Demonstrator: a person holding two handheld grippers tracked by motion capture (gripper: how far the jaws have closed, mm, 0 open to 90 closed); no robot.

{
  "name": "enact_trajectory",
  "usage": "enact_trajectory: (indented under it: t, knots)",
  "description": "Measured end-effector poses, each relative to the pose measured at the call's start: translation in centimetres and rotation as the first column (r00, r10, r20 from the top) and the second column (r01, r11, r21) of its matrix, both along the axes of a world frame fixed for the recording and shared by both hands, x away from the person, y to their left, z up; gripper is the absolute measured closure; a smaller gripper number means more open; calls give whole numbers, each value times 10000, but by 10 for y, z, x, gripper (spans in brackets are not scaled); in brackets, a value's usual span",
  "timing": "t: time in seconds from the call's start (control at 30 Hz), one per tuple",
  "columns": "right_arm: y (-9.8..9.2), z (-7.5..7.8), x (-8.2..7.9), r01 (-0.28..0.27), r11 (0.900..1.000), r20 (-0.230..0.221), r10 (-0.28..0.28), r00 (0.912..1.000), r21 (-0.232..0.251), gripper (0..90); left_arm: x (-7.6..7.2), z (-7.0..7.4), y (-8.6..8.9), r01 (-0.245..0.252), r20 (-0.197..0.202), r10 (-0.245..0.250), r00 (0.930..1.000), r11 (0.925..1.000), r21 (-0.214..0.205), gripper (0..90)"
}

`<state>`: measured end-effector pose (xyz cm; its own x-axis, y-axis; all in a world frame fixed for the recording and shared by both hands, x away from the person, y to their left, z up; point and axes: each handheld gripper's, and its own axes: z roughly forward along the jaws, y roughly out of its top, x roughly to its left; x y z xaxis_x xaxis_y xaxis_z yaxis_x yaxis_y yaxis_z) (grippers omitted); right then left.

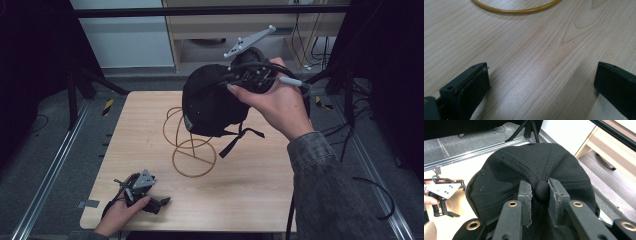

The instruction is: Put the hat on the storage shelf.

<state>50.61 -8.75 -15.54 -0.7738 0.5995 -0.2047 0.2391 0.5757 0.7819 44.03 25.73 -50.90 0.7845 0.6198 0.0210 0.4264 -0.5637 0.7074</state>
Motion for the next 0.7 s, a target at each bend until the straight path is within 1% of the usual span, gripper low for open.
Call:
enact_trajectory:
  t: [0.17, 0.27, 0.37, 0.57, 0.7]
  knots:
    - [3, 0, 1, -31, 10000, -53, 31, 10000, -35, 738, 0, 0, 0, 6, -2, -6, 10000, 10000, -2, 0]
    - [4, -1, 2, -47, 9999, -65, 46, 10000, -142, 737, 0, 0, 0, 12, 1, -12, 10000, 10000, -1, 0]
    - [5, -2, 4, -53, 9999, -93, 52, 9999, -110, 738, 0, 0, 0, 11, 0, -11, 10000, 10000, -2, 0]
    - [11, -7, 11, -72, 9997, -155, 69, 9999, -212, 737, 0, 0, 0, 10, -2, -10, 10000, 10000, -4, 0]
    - [16, -10, 17, -166, 9997, -302, 161, 9994, -182, 736, 0, 0, 0, 10, 1, -10, 10000, 10000, -2, 0]
